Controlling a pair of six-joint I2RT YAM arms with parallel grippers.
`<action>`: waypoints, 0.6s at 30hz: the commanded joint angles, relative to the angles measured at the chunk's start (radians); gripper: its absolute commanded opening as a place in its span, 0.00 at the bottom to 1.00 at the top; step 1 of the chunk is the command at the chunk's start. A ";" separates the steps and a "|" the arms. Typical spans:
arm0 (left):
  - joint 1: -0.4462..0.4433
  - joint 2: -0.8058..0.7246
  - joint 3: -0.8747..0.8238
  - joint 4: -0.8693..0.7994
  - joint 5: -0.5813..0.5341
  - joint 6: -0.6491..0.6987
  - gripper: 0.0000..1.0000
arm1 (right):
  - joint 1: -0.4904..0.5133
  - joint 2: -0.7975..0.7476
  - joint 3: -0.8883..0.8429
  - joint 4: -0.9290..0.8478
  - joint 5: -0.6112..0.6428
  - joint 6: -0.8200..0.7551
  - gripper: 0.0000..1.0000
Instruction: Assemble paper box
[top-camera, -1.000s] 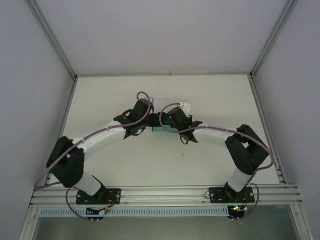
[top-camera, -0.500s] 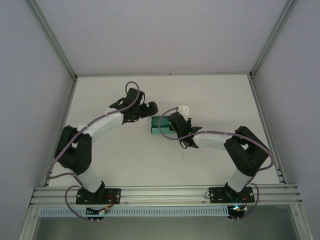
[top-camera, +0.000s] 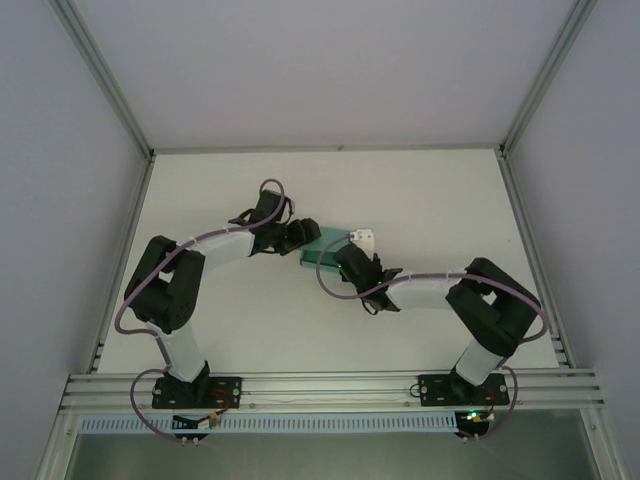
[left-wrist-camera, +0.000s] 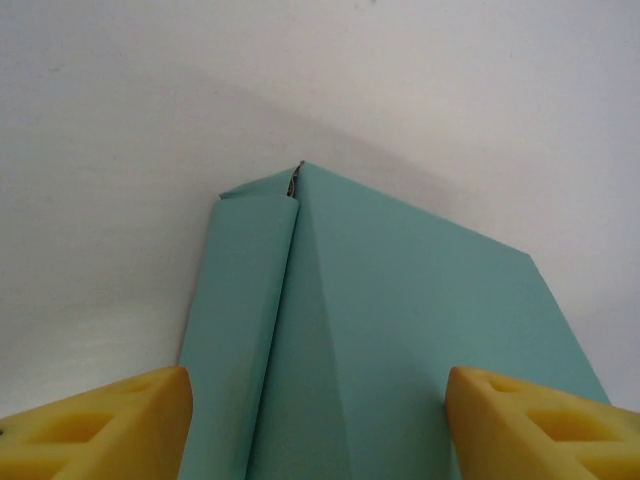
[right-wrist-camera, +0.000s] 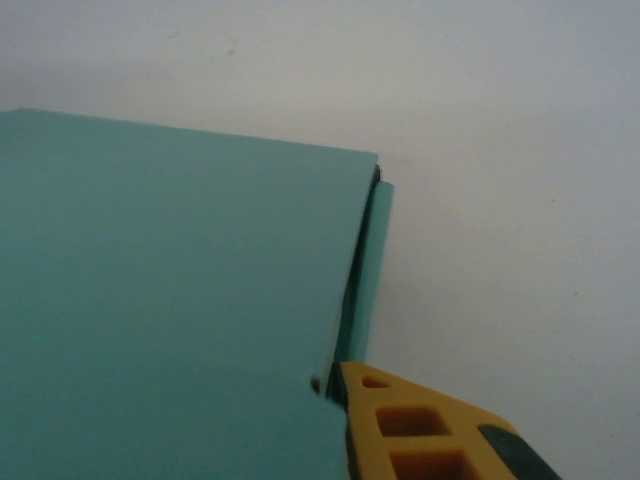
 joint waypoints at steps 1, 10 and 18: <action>-0.003 0.036 -0.039 0.016 -0.012 -0.001 0.65 | 0.007 -0.049 -0.047 -0.082 -0.043 -0.010 0.27; 0.005 0.085 -0.038 0.035 -0.005 0.025 0.56 | 0.004 -0.264 -0.143 -0.183 -0.179 0.006 0.53; 0.035 0.114 -0.080 0.131 0.080 0.034 0.45 | -0.111 -0.357 -0.109 -0.222 -0.388 -0.008 1.00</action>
